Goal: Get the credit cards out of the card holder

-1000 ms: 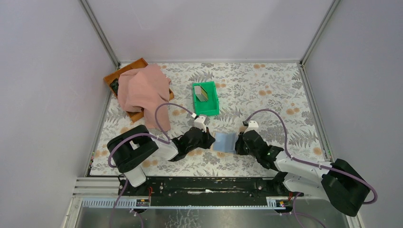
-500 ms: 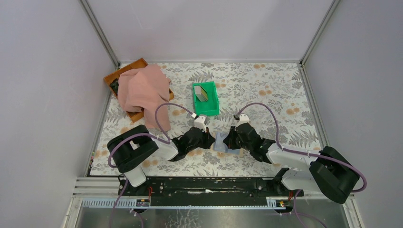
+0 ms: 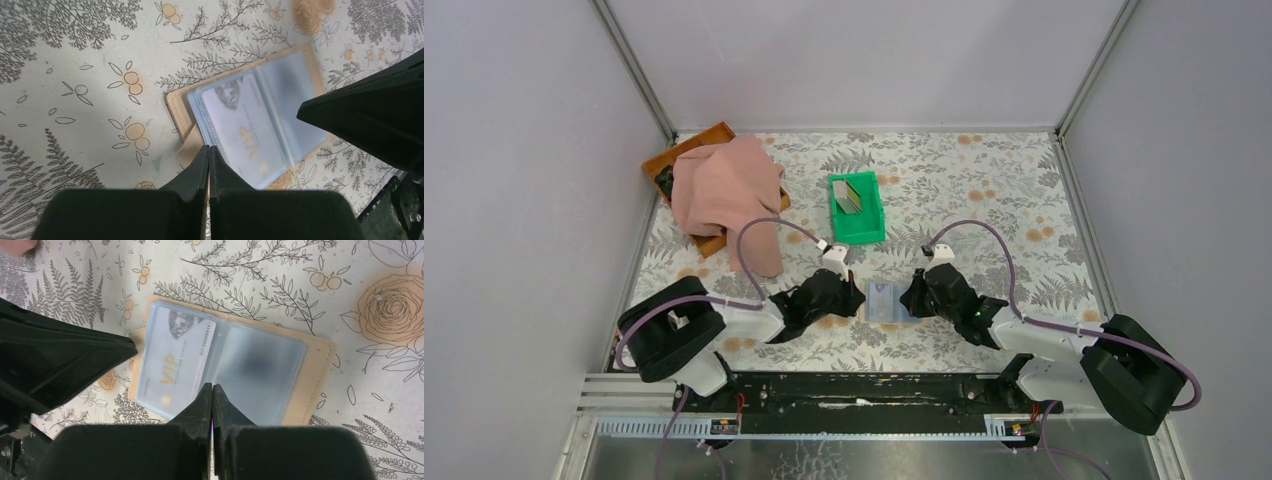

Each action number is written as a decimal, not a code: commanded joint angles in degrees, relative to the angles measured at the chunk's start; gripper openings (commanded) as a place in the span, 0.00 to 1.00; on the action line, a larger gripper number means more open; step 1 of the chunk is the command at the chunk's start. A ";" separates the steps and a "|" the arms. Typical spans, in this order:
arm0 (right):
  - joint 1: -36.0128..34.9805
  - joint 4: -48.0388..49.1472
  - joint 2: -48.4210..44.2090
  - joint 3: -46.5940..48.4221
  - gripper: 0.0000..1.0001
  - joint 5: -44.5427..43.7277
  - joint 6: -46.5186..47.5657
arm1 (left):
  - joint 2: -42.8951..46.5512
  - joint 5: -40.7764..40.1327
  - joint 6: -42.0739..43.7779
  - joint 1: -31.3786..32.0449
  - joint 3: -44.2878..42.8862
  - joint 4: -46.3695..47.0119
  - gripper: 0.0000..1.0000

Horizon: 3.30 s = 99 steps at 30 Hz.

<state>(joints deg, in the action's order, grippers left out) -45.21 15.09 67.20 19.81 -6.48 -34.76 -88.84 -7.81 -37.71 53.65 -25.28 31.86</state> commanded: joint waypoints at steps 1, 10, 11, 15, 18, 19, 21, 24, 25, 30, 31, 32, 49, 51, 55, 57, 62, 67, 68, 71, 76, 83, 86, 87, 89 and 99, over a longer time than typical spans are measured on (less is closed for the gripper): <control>0.12 1.43 -0.75 -1.15 0.01 -0.94 -0.13 | 3.55 0.43 1.54 0.34 -0.14 -3.92 0.09; 0.12 4.29 0.95 -2.49 0.02 0.59 -1.29 | 2.06 4.96 -1.41 0.34 -1.13 -2.85 0.35; 0.12 4.47 1.18 -2.50 0.02 0.59 -1.27 | 1.66 5.24 -1.86 0.32 -1.31 -2.79 0.34; 0.15 5.01 2.19 -2.35 0.02 0.96 -1.23 | 0.42 5.81 -2.03 0.36 -1.80 -2.16 0.28; 0.13 5.42 2.89 -2.24 0.02 1.12 -1.27 | -0.33 6.26 -2.01 0.32 -2.43 -2.32 0.24; 0.17 5.40 3.14 -2.17 0.02 1.12 -1.27 | -0.34 6.58 -2.06 0.38 -2.56 -2.32 0.23; 0.13 5.66 3.45 -2.22 0.02 1.12 -1.37 | -0.03 6.78 -2.10 0.32 -2.79 -2.47 0.21; 0.18 6.06 3.79 -2.41 0.02 1.12 -1.50 | 0.47 6.37 -1.72 0.32 -3.18 -3.41 0.18; 0.21 6.18 3.89 -2.45 0.02 1.16 -1.44 | 0.73 6.25 -1.60 0.32 -3.31 -3.72 0.17; 0.12 6.35 4.21 -2.59 0.02 1.16 -1.56 | 1.58 6.08 -1.57 0.32 -3.91 -5.48 0.23; 0.17 6.28 4.25 -2.59 0.02 1.06 -1.54 | 1.76 6.25 -1.53 0.32 -3.93 -5.59 0.26; 0.14 6.33 4.32 -2.67 0.02 1.05 -1.58 | 1.94 6.39 -1.49 0.36 -4.05 -5.82 0.28; 0.14 6.68 5.72 -1.99 0.02 1.02 -1.44 | 5.33 -0.72 1.05 0.36 -6.23 -14.81 0.27; 0.12 6.86 5.96 -1.97 0.02 1.19 -1.49 | 5.67 -1.21 1.57 0.33 -6.20 -15.50 0.27; 0.18 7.05 6.19 -2.05 0.02 1.25 -1.62 | 5.60 1.14 1.26 0.34 -5.66 -13.50 0.26; 0.12 7.06 6.28 -2.06 0.02 1.12 -1.62 | 5.42 3.00 0.27 0.34 -5.41 -11.88 0.25; 0.13 6.89 6.21 -2.32 0.02 0.89 -1.71 | 4.75 6.26 -1.13 0.36 -5.34 -8.61 0.26; 0.13 6.79 6.10 -2.32 0.02 0.74 -1.63 | 3.63 6.38 -1.13 0.32 -5.58 -8.30 0.26; 0.12 6.79 6.10 -2.44 0.02 0.71 -1.62 | 3.57 6.52 -1.18 0.32 -5.51 -8.18 0.25; 0.12 6.88 6.19 -2.43 0.02 0.68 -1.69 | 2.99 6.59 -1.41 0.32 -5.57 -8.04 0.26; 0.12 6.80 6.21 -2.41 0.02 0.59 -1.68 | 2.04 7.17 -1.62 0.34 -5.65 -7.33 0.25; 0.12 6.53 5.50 -2.84 0.01 0.42 -1.62 | 0.31 7.86 -2.35 0.35 -5.75 -6.44 0.25; 0.13 6.39 5.40 -2.85 0.01 0.36 -1.60 | -0.36 8.09 -2.36 0.38 -5.92 -6.30 0.25; 0.17 6.43 5.40 -2.89 0.01 0.38 -1.54 | -0.49 8.28 -2.36 0.34 -5.92 -6.15 0.25; 0.13 6.44 5.35 -2.96 0.01 0.34 -1.55 | -0.66 8.47 -2.44 0.34 -6.00 -5.91 0.25; 0.12 7.12 6.10 -3.28 0.01 0.37 -1.69 | -0.93 9.71 -2.78 0.36 -6.45 -5.49 0.25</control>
<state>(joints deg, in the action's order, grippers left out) -45.21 22.20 72.71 17.15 -5.89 -36.34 -89.52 0.54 -40.03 53.65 -30.20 23.20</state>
